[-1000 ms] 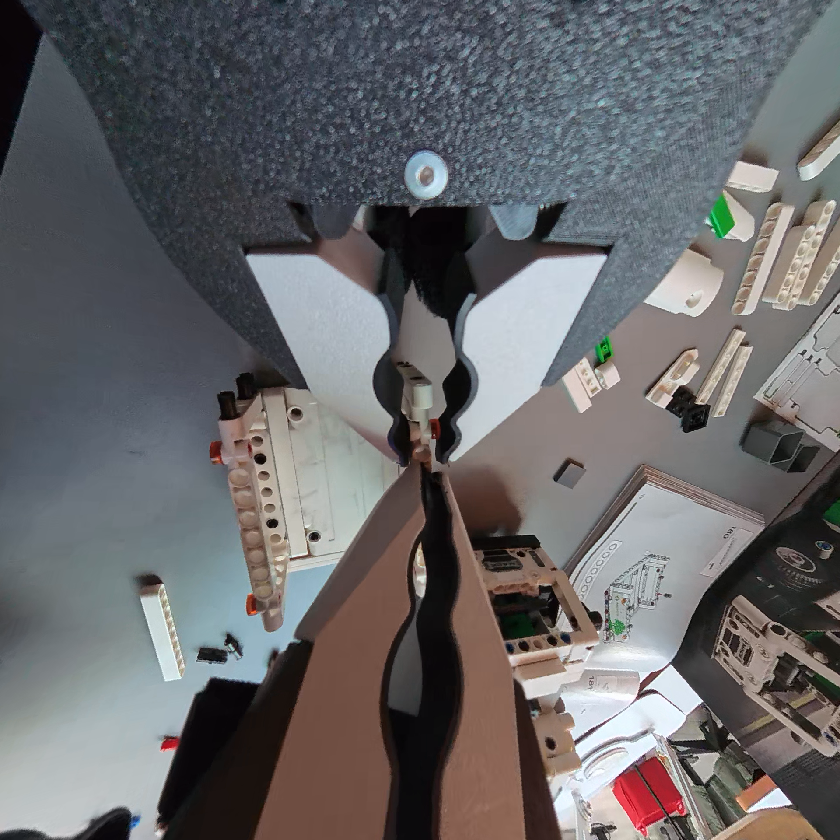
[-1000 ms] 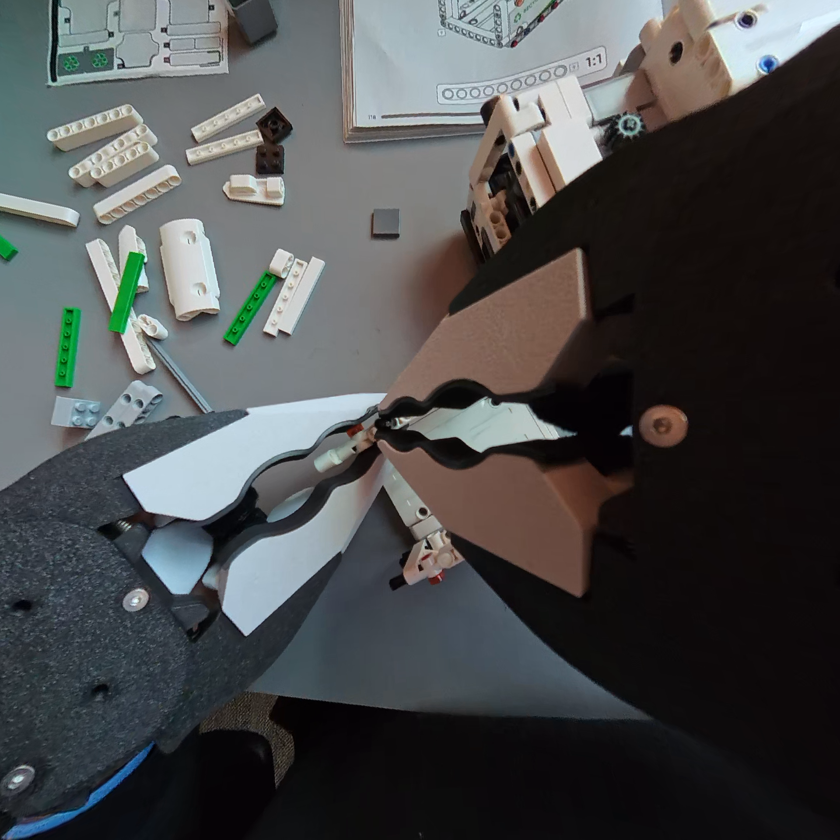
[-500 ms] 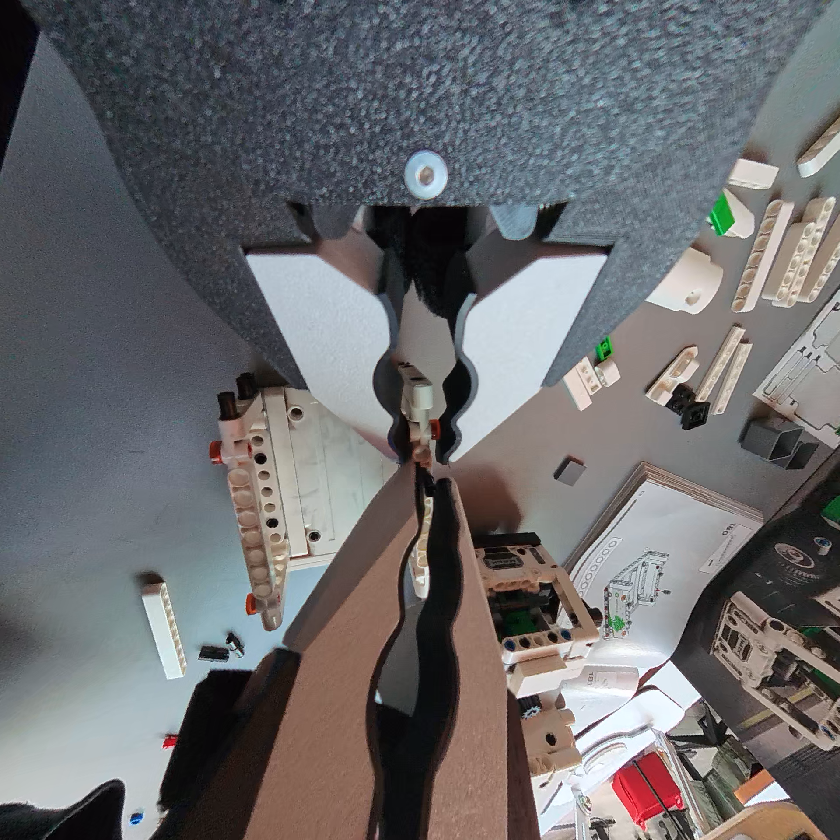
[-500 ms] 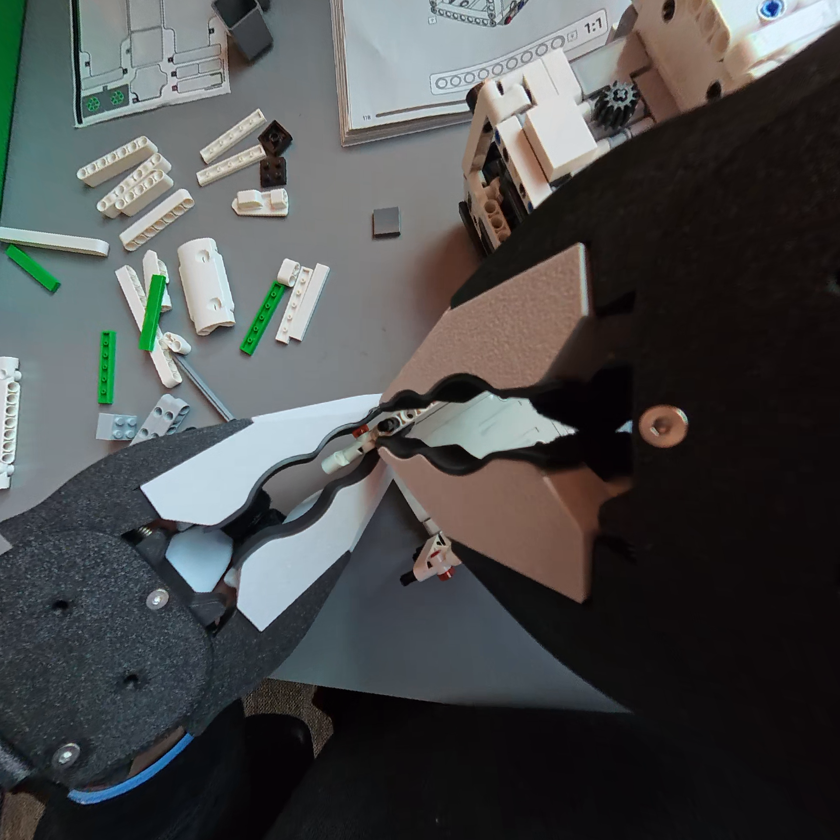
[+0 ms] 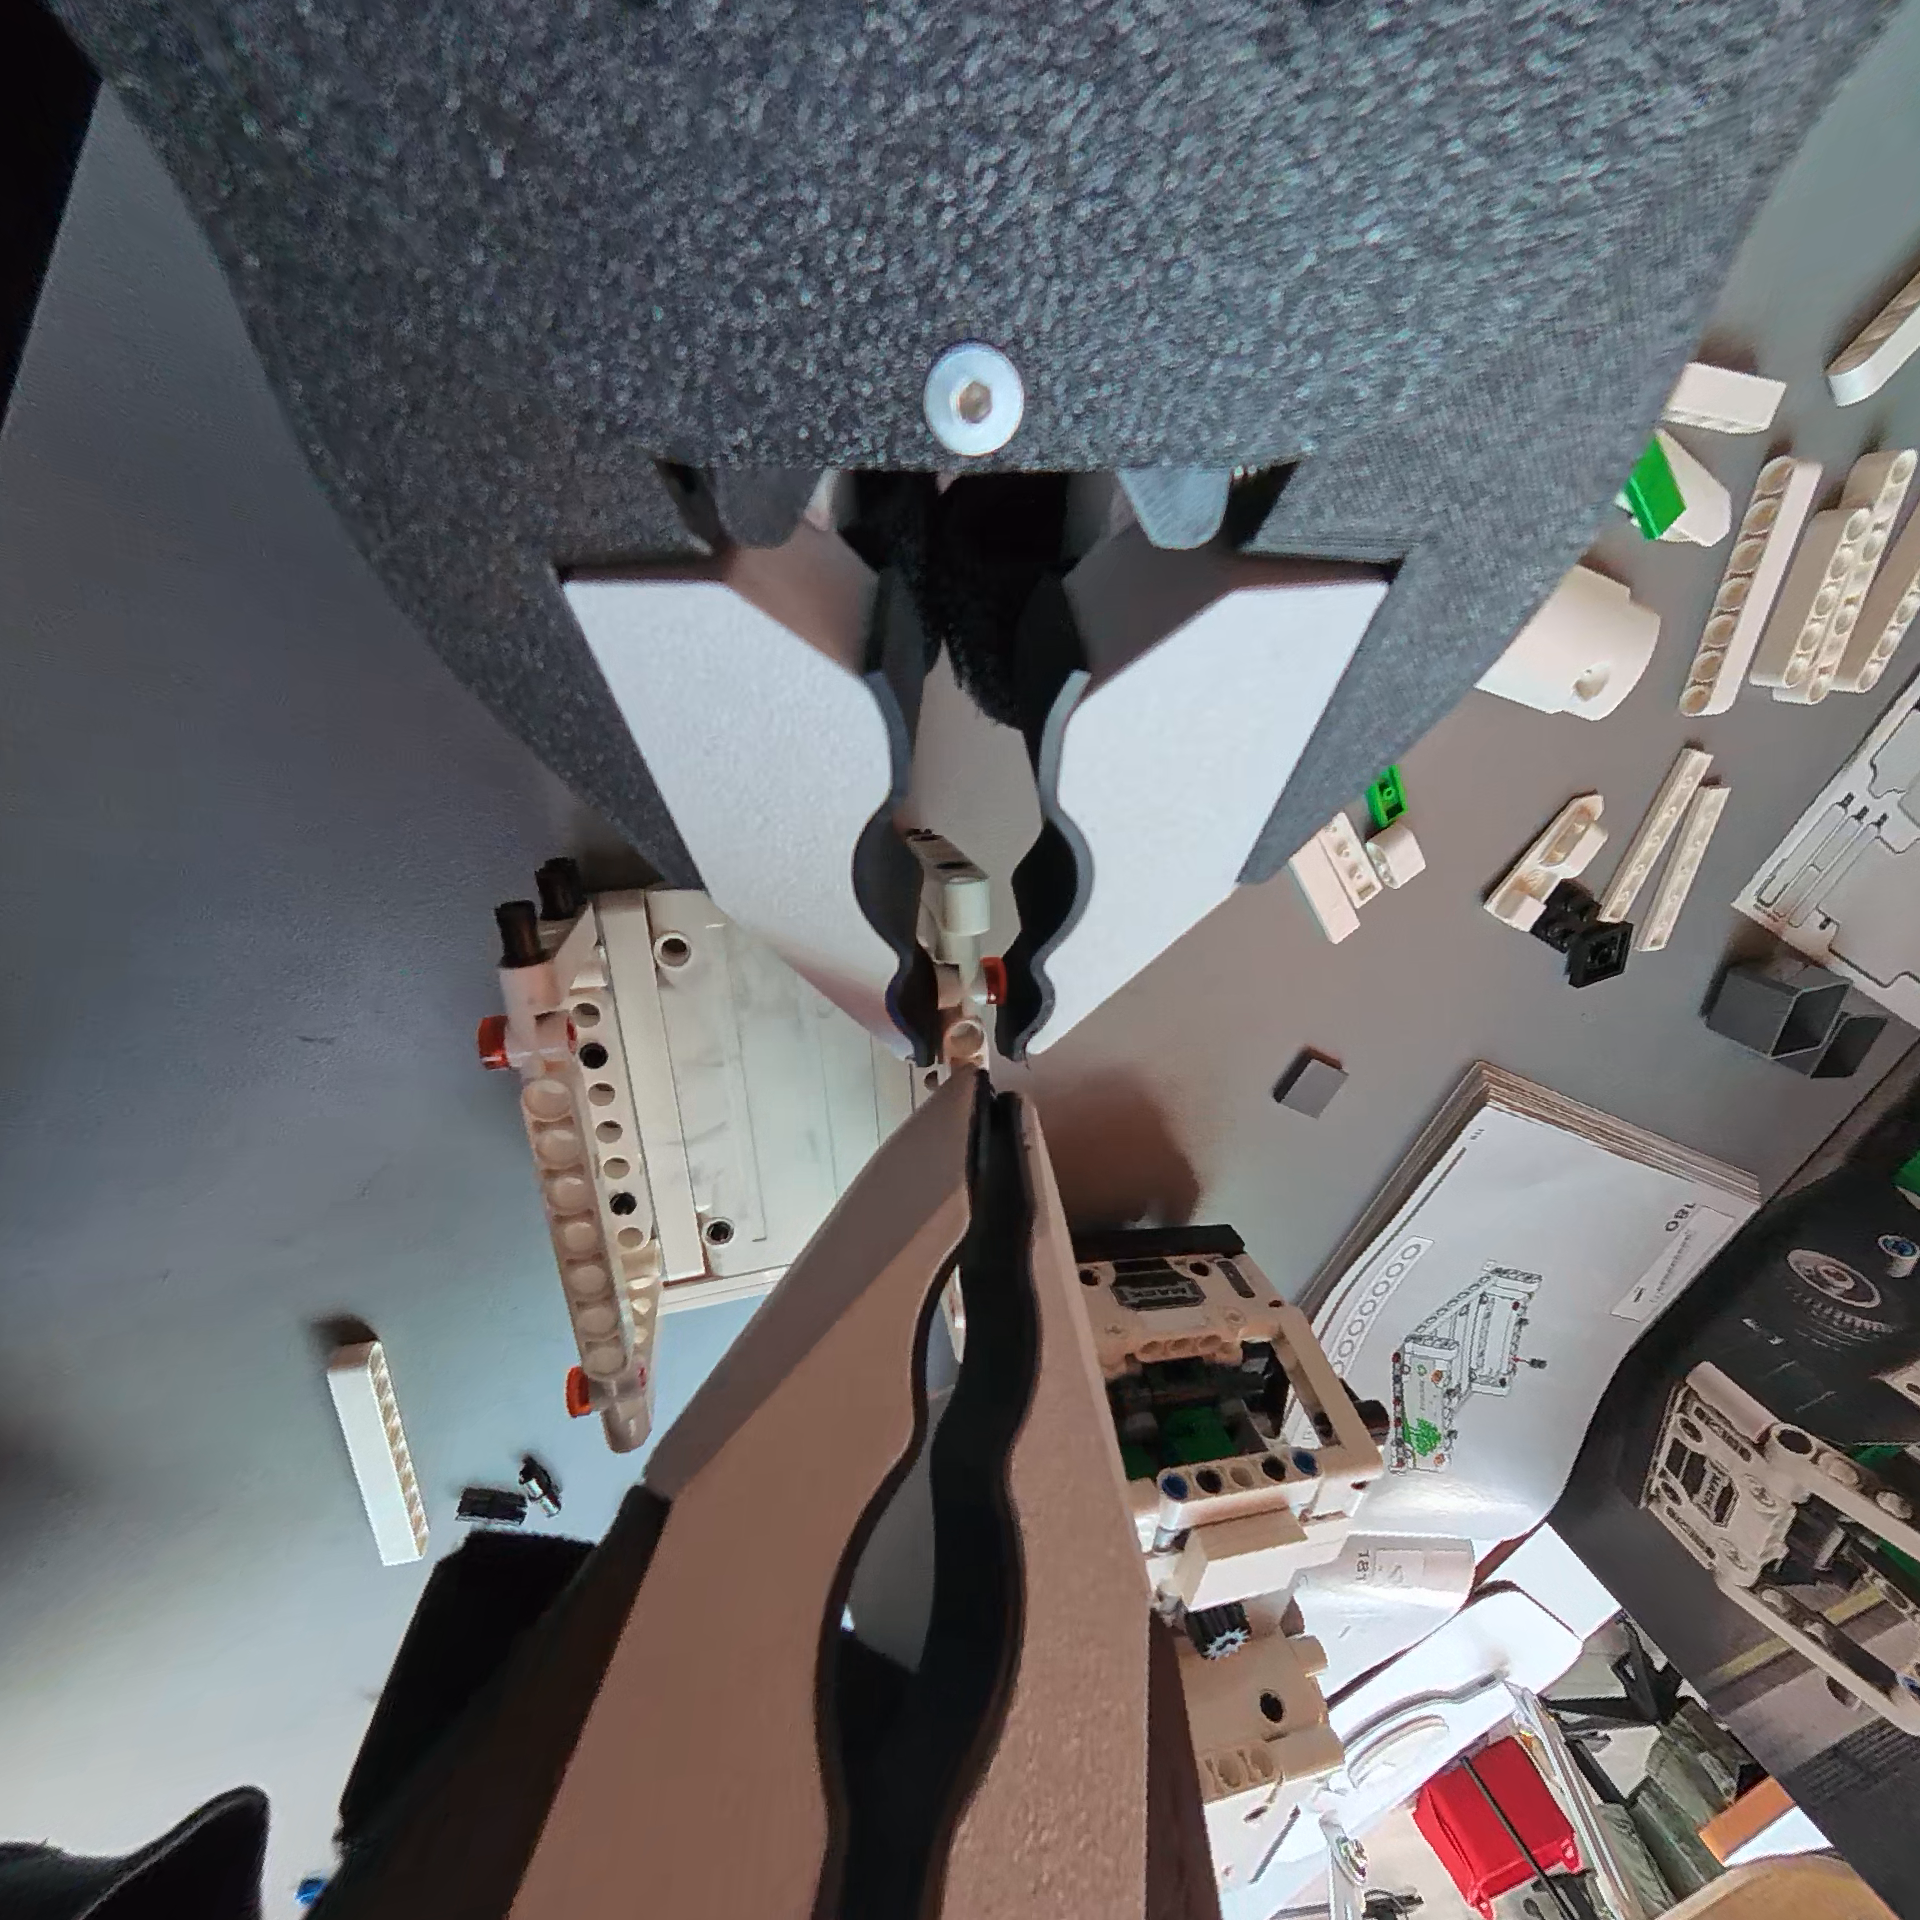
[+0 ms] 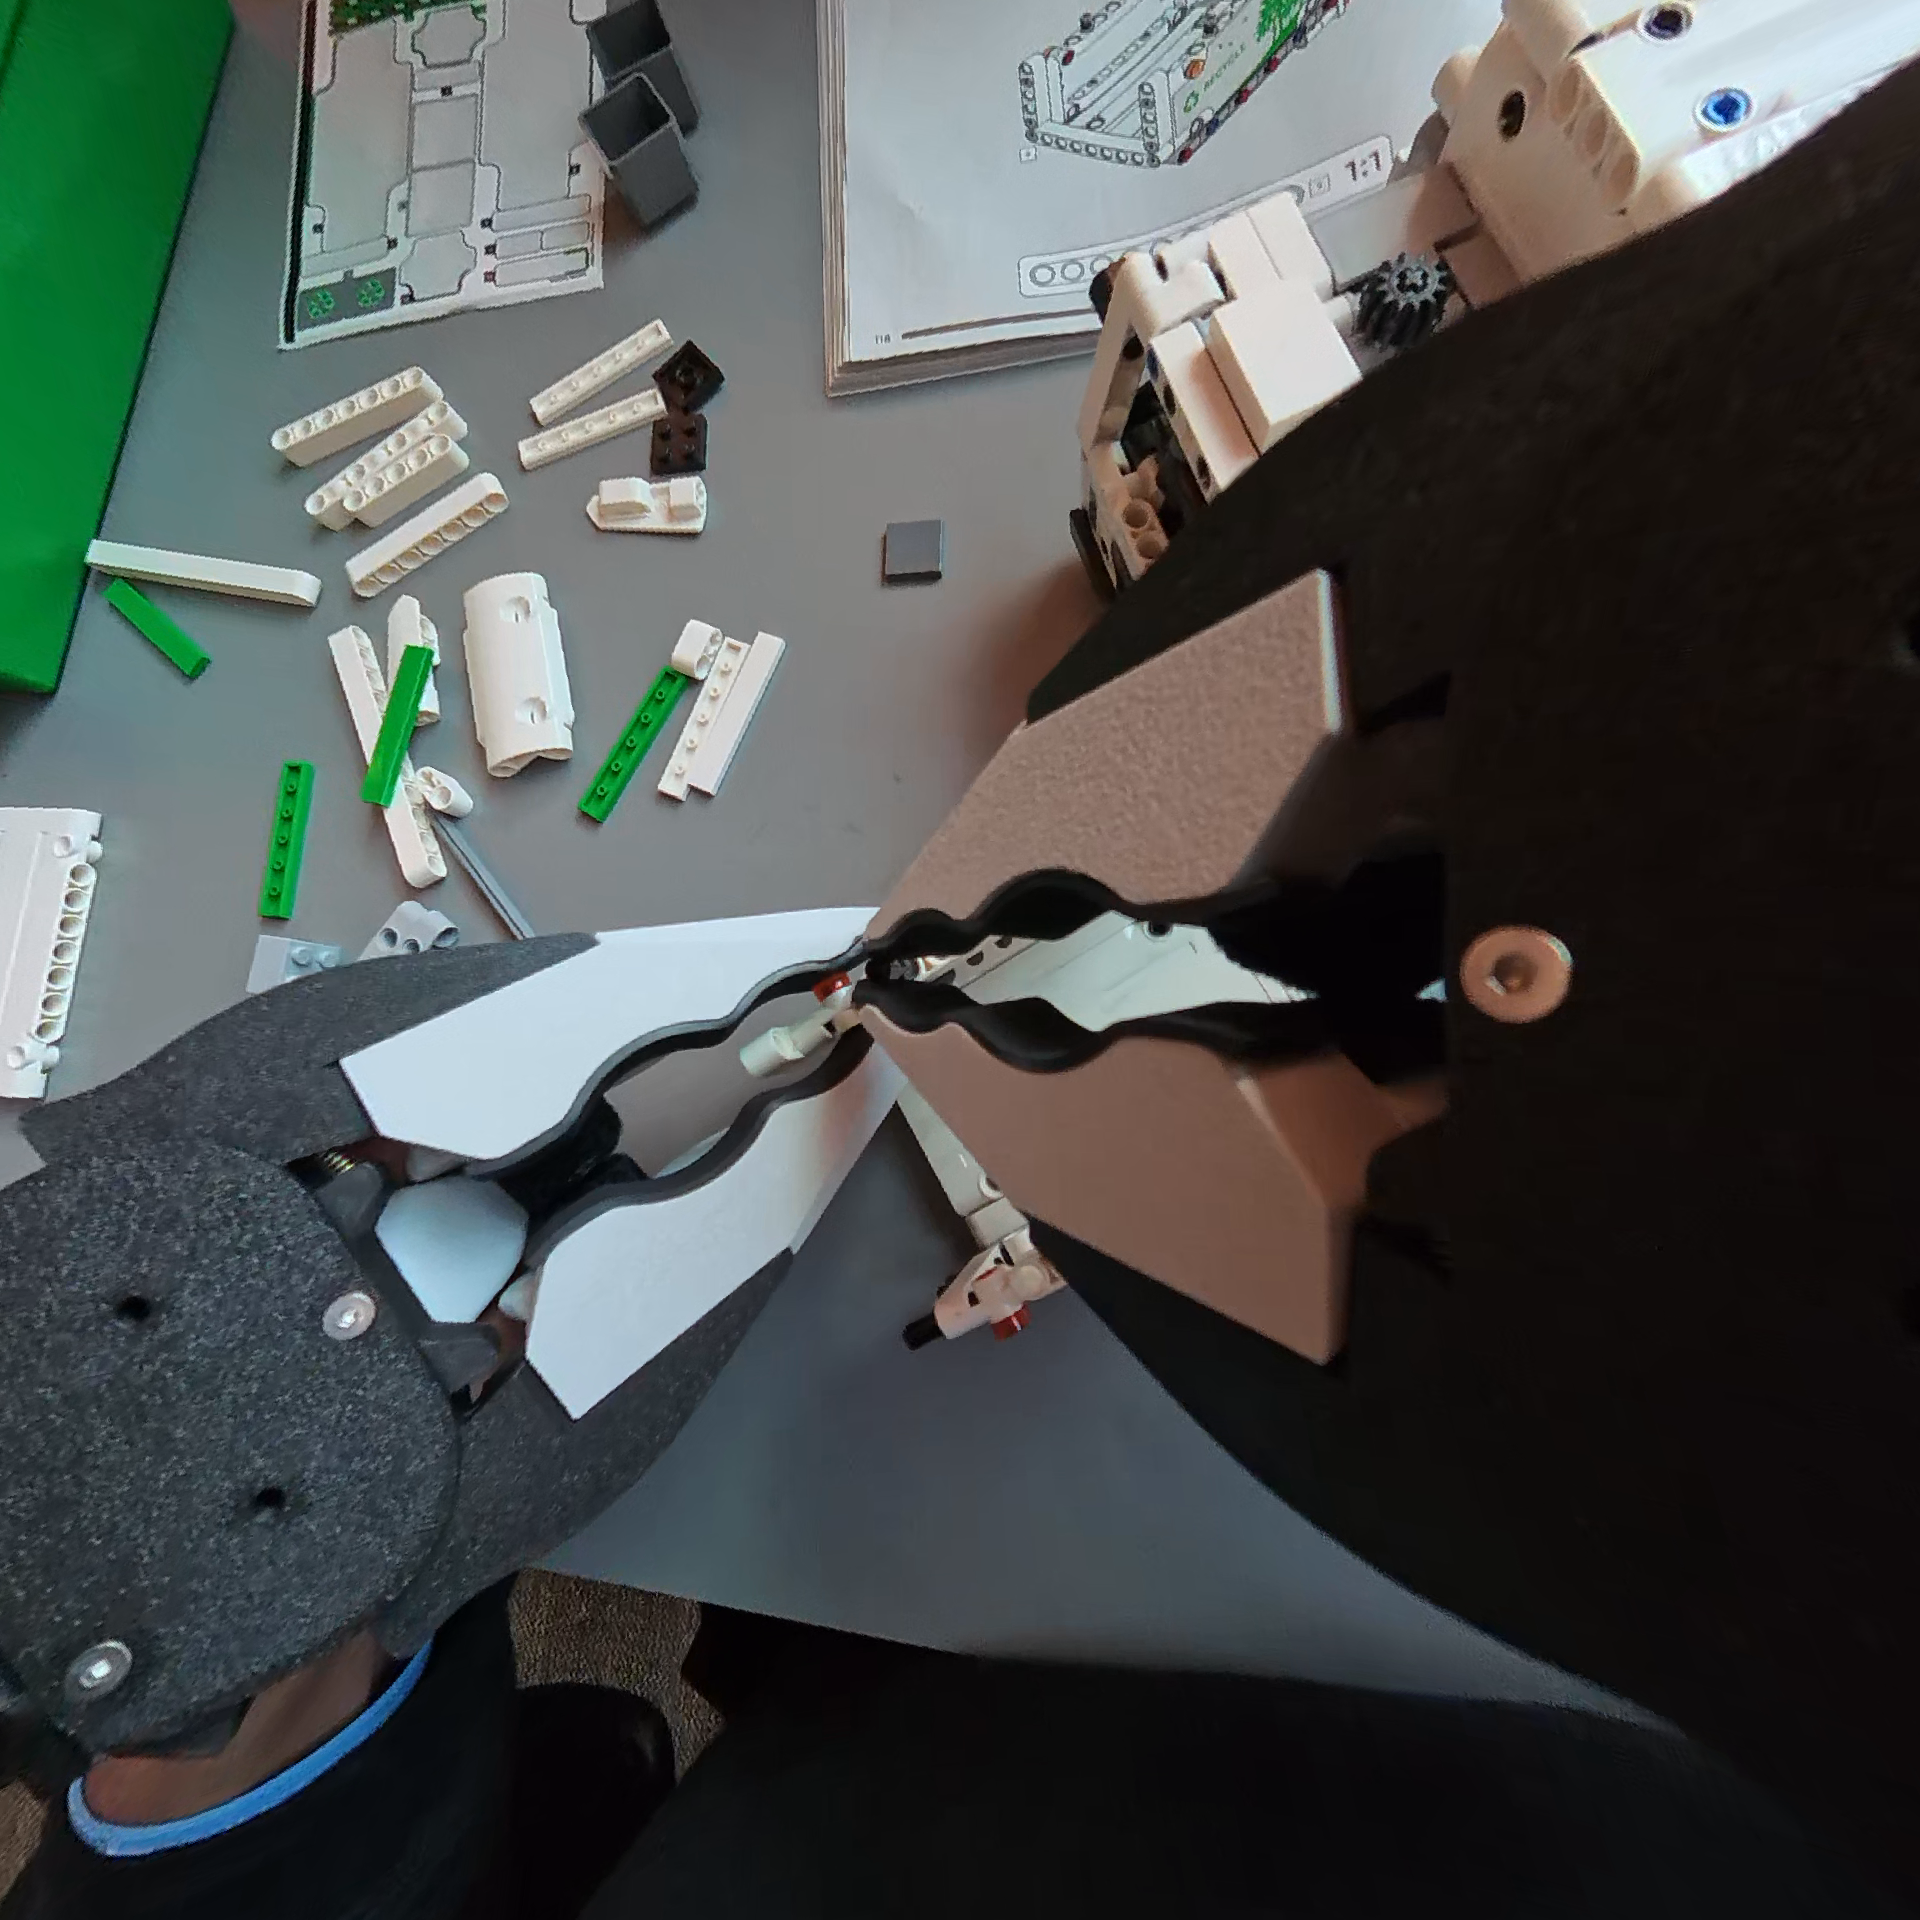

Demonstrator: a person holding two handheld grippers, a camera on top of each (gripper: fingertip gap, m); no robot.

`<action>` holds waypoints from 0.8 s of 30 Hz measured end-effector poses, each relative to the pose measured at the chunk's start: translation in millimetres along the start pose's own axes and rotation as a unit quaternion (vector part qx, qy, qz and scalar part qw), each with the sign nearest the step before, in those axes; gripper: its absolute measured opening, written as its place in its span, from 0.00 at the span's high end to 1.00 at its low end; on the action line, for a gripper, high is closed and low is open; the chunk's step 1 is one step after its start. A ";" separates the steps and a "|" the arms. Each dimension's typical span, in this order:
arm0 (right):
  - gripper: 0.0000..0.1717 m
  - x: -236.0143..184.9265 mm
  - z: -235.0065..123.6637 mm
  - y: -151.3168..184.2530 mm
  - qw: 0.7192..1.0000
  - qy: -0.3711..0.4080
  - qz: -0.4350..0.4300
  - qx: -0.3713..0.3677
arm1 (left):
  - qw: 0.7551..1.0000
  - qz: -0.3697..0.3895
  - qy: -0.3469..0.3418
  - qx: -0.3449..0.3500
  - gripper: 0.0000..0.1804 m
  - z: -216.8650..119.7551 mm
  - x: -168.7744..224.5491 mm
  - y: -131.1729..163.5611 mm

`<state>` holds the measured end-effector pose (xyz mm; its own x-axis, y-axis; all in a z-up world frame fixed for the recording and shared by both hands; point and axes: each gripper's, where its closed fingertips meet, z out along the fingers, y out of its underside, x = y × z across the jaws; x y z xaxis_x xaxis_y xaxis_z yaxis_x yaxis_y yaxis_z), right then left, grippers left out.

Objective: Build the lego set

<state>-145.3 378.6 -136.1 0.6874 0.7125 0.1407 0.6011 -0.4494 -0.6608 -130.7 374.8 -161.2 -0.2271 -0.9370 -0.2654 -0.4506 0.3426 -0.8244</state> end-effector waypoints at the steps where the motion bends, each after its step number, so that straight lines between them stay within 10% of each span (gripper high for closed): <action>1: 0.98 0.2 0.1 0.0 1.000 -0.001 0.001 -0.002 | 1.000 0.000 0.000 0.000 0.94 0.1 0.0 0.0; 14: 0.98 -0.4 1.8 3.6 1.000 -0.010 0.012 -0.007 | 1.000 -0.001 -0.001 0.010 0.94 -1.6 -0.6 -2.6; 24: 0.97 15.4 -51.0 1.5 0.984 0.032 0.108 0.139 | 0.996 -0.025 -0.008 0.089 0.95 -17.4 -7.9 -22.2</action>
<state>-113.0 361.4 -97.3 0.8162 0.5776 0.0144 0.3092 -0.4156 -0.8554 -133.9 375.7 -132.1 -0.1942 -0.9542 -0.2277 -0.3014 0.2790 -0.9118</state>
